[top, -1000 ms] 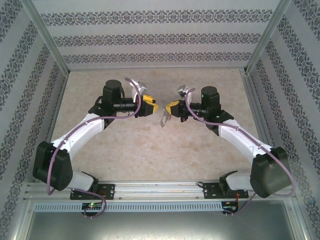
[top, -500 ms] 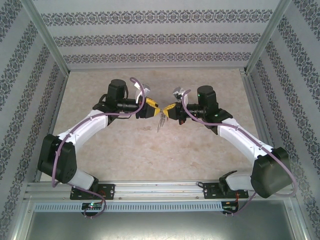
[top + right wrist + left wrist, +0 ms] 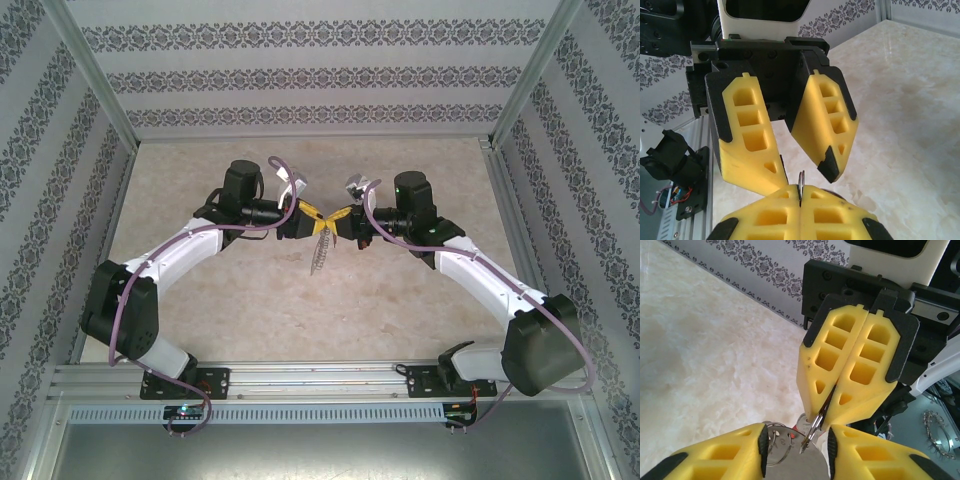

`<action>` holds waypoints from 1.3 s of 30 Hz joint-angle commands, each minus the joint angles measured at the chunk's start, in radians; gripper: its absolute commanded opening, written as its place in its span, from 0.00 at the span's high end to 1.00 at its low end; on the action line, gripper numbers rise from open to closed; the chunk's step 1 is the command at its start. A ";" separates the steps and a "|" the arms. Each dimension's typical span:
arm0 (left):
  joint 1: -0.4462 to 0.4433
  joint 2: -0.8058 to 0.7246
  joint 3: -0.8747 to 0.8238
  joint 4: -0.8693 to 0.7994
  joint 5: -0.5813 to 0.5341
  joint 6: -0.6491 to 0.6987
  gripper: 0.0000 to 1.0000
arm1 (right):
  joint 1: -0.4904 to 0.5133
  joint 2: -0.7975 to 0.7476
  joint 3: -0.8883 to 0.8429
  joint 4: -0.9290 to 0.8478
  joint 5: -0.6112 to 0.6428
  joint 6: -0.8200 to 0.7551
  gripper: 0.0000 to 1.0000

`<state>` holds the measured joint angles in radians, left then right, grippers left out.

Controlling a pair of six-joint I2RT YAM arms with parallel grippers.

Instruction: Put the keys on the keyring

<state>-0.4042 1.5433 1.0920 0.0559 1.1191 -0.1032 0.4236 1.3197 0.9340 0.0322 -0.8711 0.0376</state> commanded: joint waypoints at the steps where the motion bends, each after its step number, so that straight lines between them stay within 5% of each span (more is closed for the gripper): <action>1: -0.015 0.005 0.016 0.053 0.034 -0.016 0.66 | 0.012 -0.004 0.023 0.014 0.002 -0.025 1.00; 8: -0.026 0.011 0.014 0.067 0.047 -0.027 0.78 | 0.018 -0.003 0.019 0.013 0.009 -0.026 1.00; 14: -0.028 0.009 0.008 0.078 0.062 -0.032 1.00 | 0.017 -0.006 0.019 0.011 0.017 -0.027 1.00; 18: -0.032 0.000 -0.007 0.104 0.035 -0.047 1.00 | 0.016 -0.005 0.018 0.014 0.023 -0.019 1.00; 22: -0.032 -0.030 -0.062 0.212 -0.037 -0.078 1.00 | 0.000 -0.037 -0.007 0.041 0.021 0.014 0.65; 25: -0.032 -0.058 -0.098 0.287 -0.082 -0.103 1.00 | -0.026 -0.083 -0.034 0.046 0.015 0.030 0.54; 28: -0.033 -0.078 -0.131 0.358 -0.122 -0.138 1.00 | -0.050 -0.137 -0.073 0.053 0.038 0.046 0.50; 35: -0.033 -0.095 -0.186 0.517 -0.147 -0.212 1.00 | -0.054 -0.253 -0.238 0.171 0.367 0.142 0.48; 39: -0.032 -0.095 -0.221 0.635 -0.148 -0.273 1.00 | -0.034 -0.270 -0.293 0.222 0.398 0.167 0.47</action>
<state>-0.4263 1.4746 0.8867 0.5217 0.9733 -0.3061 0.3714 1.0672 0.6704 0.1749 -0.5621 0.1623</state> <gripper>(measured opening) 0.049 0.529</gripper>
